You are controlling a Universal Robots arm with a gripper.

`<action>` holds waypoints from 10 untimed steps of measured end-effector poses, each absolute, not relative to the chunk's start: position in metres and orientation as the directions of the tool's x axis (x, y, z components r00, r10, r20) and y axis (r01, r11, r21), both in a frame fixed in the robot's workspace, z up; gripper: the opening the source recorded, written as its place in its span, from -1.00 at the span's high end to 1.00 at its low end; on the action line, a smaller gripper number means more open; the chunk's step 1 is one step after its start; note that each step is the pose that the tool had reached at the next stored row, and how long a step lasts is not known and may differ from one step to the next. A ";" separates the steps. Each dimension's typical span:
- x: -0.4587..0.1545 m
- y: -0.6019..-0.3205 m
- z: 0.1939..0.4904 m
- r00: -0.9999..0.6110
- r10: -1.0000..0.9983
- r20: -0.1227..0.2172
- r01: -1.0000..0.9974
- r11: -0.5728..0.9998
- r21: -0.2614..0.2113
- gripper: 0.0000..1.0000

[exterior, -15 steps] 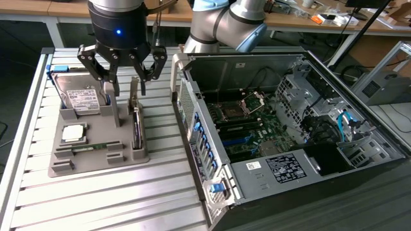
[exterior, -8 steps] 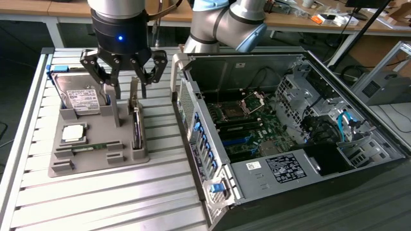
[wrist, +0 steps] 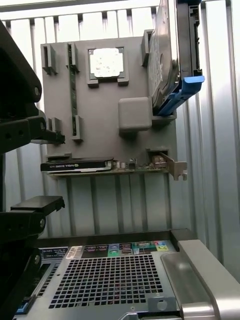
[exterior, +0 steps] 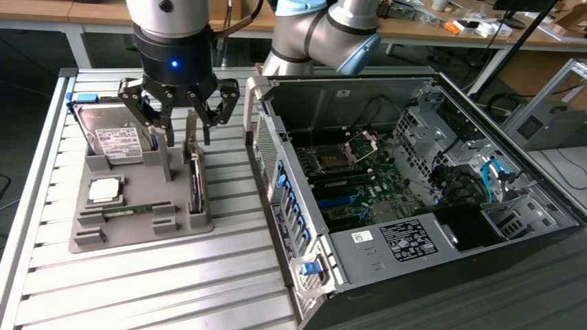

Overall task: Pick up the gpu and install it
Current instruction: 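Pick up the gpu and move the gpu toward the slot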

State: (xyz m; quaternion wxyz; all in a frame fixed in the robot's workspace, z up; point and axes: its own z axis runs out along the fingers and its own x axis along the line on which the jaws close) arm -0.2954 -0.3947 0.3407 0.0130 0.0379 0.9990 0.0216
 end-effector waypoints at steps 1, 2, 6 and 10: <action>-0.295 -0.395 0.340 -0.997 0.076 -0.024 0.075 0.996 0.044 -0.08; -0.295 -0.394 0.338 -0.997 0.076 -0.024 0.075 0.996 0.044 -0.08; -0.293 -0.393 0.334 -0.997 0.076 -0.024 0.075 0.996 0.044 -0.08; -0.291 -0.391 0.327 -0.997 0.076 -0.024 0.075 0.996 0.044 -0.08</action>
